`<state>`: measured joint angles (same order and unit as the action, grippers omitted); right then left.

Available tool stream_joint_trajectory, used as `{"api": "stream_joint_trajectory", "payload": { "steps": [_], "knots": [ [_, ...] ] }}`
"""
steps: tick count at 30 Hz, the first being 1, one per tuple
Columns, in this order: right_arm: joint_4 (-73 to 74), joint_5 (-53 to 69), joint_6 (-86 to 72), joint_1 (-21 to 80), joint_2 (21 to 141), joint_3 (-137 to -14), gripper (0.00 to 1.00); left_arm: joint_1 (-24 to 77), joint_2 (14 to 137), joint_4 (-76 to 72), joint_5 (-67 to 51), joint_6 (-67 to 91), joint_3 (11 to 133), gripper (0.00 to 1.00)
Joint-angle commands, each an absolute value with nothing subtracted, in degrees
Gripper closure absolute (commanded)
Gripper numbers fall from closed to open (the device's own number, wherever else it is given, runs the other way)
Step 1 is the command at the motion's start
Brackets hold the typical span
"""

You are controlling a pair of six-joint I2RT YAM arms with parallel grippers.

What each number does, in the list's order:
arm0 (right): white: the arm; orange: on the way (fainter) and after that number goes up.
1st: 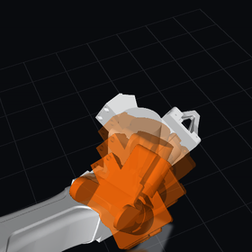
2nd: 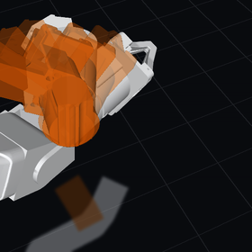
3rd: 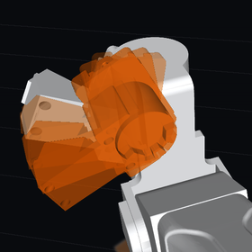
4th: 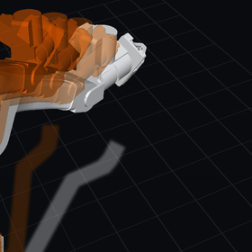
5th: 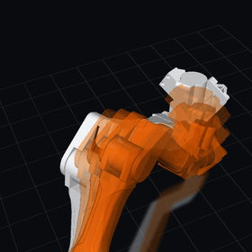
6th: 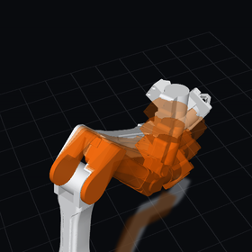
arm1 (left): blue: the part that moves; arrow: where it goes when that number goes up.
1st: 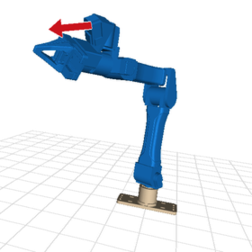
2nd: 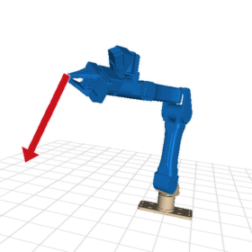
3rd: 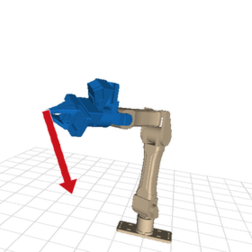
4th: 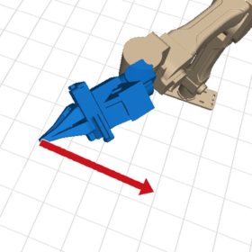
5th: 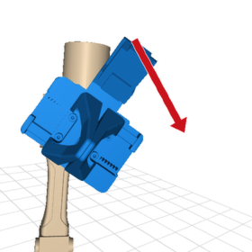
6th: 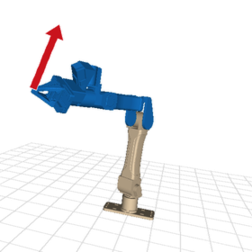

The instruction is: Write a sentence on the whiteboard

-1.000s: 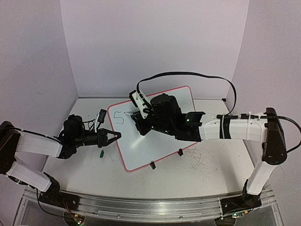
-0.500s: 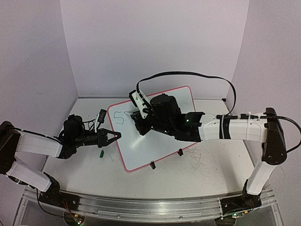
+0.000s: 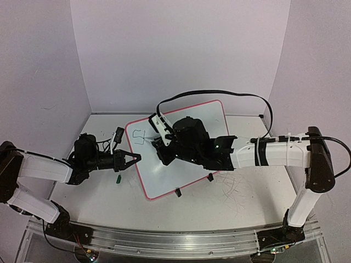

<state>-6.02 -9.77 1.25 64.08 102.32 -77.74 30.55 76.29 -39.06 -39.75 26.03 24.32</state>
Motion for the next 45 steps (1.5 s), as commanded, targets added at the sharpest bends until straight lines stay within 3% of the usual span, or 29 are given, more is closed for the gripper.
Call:
{"api": "stream_joint_trajectory", "payload": {
  "steps": [1, 24, 31, 45],
  "knots": [
    [-5.8, -10.8, 0.4, 64.3, 101.2, -76.5, 1.0, 30.8, 74.9, -39.7, -38.8, 22.8, 26.9, 1.0],
    [-4.7, -17.6, -1.4, 64.3, 99.3, -75.8, 1.0, 30.8, 74.7, -39.2, -38.9, 22.9, 26.8, 1.0],
    [-10.9, -10.5, -0.5, 64.4, 94.5, -72.0, 1.0, 30.8, 74.6, -39.1, -38.7, 22.7, 26.8, 1.0],
    [-10.1, -7.5, 1.6, 64.3, 101.1, -79.4, 1.0, 30.8, 74.2, -39.0, -38.6, 22.6, 26.7, 1.0]
  ]
}}
